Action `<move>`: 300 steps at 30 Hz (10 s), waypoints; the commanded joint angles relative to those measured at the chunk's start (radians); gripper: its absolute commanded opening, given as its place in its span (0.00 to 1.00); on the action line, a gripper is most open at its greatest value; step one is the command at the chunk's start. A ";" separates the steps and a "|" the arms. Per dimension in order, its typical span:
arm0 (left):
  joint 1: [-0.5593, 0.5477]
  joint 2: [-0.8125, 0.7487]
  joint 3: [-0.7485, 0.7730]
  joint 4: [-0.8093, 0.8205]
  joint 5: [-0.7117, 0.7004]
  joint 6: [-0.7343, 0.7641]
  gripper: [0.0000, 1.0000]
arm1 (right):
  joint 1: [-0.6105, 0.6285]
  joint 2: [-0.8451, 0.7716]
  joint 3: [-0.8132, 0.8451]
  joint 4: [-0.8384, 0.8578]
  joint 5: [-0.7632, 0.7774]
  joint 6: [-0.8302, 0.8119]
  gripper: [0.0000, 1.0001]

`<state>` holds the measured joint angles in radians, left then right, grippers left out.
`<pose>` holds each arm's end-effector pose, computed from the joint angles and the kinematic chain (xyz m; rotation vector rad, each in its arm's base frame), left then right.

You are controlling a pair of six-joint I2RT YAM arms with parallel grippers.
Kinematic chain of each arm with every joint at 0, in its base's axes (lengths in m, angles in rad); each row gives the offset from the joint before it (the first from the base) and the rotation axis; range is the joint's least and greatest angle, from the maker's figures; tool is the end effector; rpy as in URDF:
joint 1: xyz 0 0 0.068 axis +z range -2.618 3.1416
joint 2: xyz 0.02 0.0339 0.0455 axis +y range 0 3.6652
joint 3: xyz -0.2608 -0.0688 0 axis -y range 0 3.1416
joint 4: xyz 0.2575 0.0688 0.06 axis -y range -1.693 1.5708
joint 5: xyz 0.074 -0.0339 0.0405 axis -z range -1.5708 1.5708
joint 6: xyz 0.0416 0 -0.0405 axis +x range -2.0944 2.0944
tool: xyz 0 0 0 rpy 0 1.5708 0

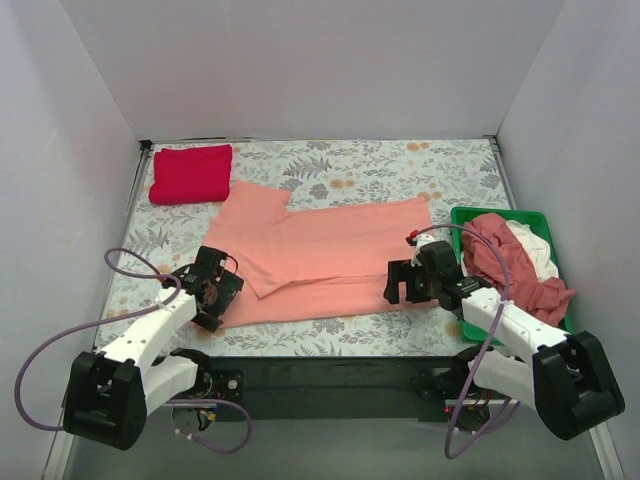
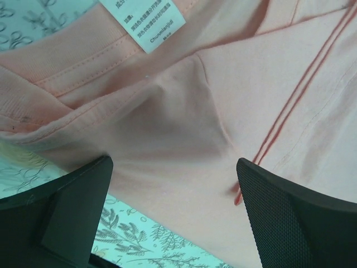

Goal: Fold and stack the t-shirts
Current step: Fold the tshirt

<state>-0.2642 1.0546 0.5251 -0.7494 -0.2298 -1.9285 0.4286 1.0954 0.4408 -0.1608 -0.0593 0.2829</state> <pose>0.1731 -0.0370 0.1524 -2.1002 1.8483 -0.2183 0.1997 0.0939 0.1521 -0.2048 2.4146 0.4022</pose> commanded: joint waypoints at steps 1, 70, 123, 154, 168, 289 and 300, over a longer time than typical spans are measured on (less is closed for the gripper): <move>-0.009 -0.042 -0.034 -0.158 -0.018 -0.124 0.94 | 0.016 -0.052 -0.031 -0.103 -0.002 0.021 0.98; -0.152 0.136 0.138 0.192 0.204 0.204 0.00 | 0.222 -0.035 0.127 -0.158 0.211 0.084 0.98; -0.211 0.628 0.573 0.242 0.158 0.528 0.03 | 0.200 0.035 0.257 -0.212 0.300 0.025 0.98; 0.005 1.060 1.337 0.039 -0.120 0.545 0.93 | 0.157 -0.006 0.268 -0.212 0.328 0.058 0.98; 0.083 1.384 1.681 -0.033 -0.186 0.614 0.89 | 0.127 -0.012 0.253 -0.221 0.317 0.041 0.98; -0.075 0.745 0.984 -0.110 -0.368 0.471 0.00 | -0.090 1.084 1.248 -0.407 0.727 0.065 0.01; -0.104 0.605 0.868 -0.206 -0.394 0.323 0.00 | -0.079 0.852 1.057 -0.347 0.684 0.064 0.01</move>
<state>-0.3508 1.7412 1.4170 -0.8963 -0.5743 -1.5288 0.3431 2.0590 1.5436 -0.5449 0.6312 0.3389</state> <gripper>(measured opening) 0.031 0.022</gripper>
